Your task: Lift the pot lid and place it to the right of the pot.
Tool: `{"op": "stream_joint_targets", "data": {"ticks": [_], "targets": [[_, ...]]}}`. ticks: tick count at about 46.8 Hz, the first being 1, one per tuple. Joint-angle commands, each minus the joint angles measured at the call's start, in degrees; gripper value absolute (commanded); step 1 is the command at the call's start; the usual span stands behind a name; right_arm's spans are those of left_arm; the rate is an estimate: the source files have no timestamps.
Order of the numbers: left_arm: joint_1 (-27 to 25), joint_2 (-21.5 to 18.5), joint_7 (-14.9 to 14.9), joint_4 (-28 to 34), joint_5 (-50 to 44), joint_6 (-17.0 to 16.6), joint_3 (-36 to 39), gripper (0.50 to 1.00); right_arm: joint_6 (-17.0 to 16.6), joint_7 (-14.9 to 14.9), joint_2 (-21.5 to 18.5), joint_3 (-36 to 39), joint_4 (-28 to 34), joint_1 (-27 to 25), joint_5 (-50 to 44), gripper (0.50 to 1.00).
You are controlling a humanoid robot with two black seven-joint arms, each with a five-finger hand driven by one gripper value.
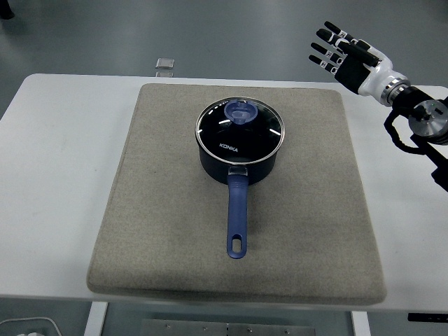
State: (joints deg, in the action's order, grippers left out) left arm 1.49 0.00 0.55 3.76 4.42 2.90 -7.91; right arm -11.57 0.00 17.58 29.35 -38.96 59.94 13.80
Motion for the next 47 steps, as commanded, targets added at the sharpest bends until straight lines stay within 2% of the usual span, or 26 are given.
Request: {"op": "stream_joint_targets", "data": {"ticks": [1, 38, 47], "targets": [[0.0, 0.0, -0.03, 0.11, -0.02, 0.0, 0.0, 1.0, -0.03, 0.0, 0.0, 0.01, 0.02, 0.09, 0.0, 0.93], [-0.26, 0.0, -0.03, 0.2, -0.02, 0.35, 0.0, 1.0, -0.03, 0.44, 0.18, -0.17, 0.11, 0.53, -0.88, 0.93], [-0.26, 0.0, -0.03, 0.2, -0.02, 0.35, 0.0, 1.0, -0.03, 0.53, 0.44, -0.17, 0.11, 0.7, -4.65, 0.928]]}}
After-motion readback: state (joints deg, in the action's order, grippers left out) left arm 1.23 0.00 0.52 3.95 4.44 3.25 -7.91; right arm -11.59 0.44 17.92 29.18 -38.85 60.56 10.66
